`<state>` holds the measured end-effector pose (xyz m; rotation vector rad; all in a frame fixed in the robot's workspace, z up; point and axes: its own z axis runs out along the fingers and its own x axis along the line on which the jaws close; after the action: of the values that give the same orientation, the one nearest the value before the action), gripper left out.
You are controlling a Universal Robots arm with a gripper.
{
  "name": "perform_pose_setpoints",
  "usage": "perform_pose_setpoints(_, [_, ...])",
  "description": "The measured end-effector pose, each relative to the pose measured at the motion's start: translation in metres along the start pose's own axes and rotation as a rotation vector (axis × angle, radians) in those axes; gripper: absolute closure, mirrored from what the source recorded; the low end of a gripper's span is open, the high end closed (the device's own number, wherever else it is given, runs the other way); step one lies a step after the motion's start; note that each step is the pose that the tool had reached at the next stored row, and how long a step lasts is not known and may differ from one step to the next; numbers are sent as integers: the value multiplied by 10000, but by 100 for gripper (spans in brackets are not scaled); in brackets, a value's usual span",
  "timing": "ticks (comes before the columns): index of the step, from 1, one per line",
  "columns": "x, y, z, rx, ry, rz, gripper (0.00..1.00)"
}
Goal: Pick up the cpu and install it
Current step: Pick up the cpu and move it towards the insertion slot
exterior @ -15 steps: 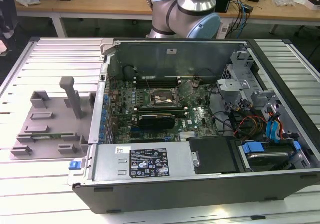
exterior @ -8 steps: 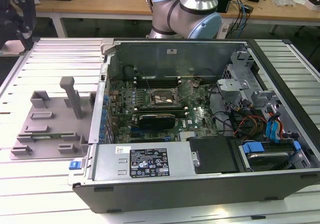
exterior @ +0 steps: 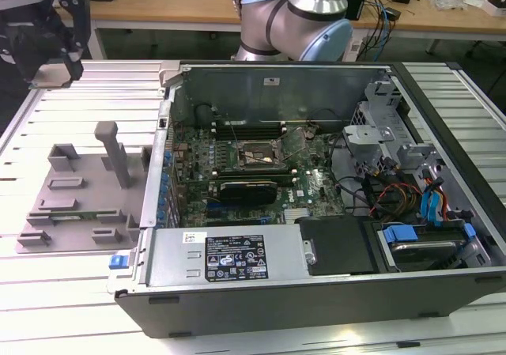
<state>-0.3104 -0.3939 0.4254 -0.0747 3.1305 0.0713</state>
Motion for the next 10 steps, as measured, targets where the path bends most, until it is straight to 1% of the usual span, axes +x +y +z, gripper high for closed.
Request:
perform_pose_setpoints(5, [-111,-5,0,1,2,0,45])
perform_pose_setpoints(10, [-177,-8,1,-1,1,1,45])
